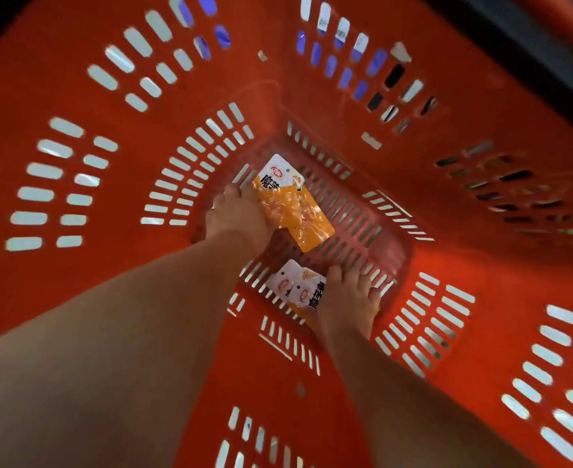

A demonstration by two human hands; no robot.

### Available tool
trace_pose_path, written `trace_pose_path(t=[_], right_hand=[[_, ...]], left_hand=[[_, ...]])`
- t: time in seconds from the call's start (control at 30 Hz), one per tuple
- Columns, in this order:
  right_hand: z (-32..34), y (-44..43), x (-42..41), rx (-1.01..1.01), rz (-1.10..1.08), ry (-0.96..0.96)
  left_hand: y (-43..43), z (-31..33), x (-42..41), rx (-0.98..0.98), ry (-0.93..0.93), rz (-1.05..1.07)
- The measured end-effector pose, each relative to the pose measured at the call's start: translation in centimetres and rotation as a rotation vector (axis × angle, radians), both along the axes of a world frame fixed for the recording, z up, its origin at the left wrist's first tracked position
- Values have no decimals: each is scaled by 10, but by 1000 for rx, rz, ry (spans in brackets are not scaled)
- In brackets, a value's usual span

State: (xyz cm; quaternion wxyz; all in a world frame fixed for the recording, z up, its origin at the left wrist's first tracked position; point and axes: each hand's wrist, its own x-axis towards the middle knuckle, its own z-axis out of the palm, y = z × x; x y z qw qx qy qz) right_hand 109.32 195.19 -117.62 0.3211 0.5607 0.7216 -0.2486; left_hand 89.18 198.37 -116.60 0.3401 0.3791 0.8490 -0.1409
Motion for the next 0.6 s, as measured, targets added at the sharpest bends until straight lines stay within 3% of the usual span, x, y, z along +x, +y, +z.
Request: trace_pose_path(t=[0.2,0.47,0.6], right_hand=[[-4,1,-2,-30,34,20],[16,32,-2,-22,-383,257],[15,60,-10,43,-475,368]], left_hand=[[8,-16,-1,-34,166,-28],[17,-18,-7,-19,111,140],[7,-17,-14,68,-42,367]])
